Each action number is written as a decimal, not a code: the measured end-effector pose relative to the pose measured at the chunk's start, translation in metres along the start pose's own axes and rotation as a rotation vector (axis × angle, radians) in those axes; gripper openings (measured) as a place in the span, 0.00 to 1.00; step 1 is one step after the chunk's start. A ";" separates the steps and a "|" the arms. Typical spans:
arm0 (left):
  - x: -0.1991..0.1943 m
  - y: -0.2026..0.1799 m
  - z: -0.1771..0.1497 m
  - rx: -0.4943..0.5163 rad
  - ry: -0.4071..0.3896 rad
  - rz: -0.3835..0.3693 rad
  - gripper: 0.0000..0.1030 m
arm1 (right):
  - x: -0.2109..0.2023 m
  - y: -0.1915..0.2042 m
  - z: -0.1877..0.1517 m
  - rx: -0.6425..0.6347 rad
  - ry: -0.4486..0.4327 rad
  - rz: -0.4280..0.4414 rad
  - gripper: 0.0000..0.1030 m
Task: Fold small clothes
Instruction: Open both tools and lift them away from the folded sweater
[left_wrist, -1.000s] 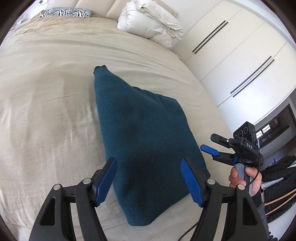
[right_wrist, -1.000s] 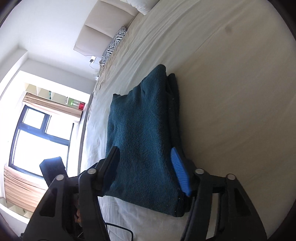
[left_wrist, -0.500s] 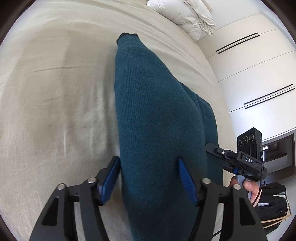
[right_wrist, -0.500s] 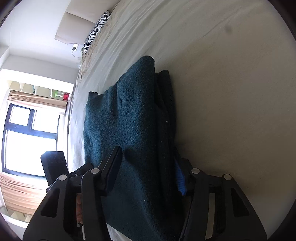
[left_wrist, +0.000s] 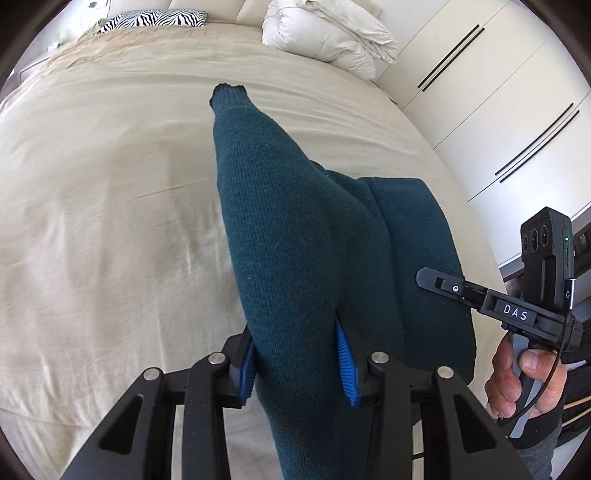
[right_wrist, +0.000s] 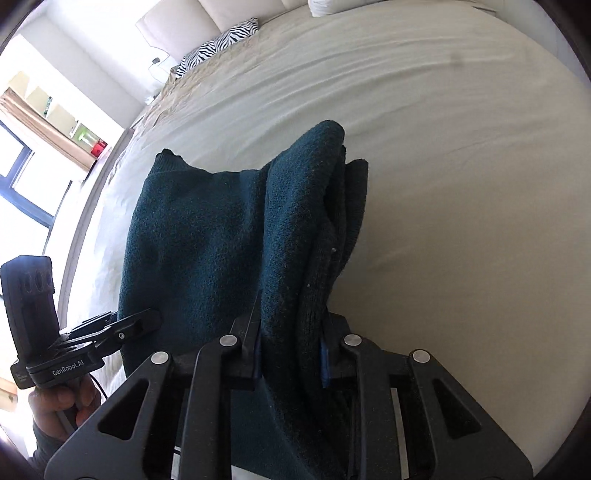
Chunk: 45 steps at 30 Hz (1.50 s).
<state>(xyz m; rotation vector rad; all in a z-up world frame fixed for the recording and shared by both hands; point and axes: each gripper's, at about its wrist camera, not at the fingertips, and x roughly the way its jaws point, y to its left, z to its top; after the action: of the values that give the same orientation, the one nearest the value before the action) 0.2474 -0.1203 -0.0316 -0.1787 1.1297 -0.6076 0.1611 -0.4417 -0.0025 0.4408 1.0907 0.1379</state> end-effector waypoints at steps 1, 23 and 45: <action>-0.015 0.002 -0.008 0.007 -0.009 0.001 0.39 | -0.012 0.010 -0.010 -0.014 -0.003 0.014 0.20; -0.090 0.141 -0.183 -0.136 -0.010 0.017 0.46 | 0.067 0.123 -0.169 0.048 0.148 0.218 0.20; -0.163 0.113 -0.210 -0.014 -0.365 0.259 0.87 | -0.008 0.065 -0.205 0.143 -0.092 0.129 0.44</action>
<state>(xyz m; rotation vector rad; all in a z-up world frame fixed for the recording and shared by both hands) 0.0554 0.0955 -0.0418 -0.1446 0.7872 -0.3194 -0.0164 -0.3286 -0.0482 0.6407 0.9848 0.1519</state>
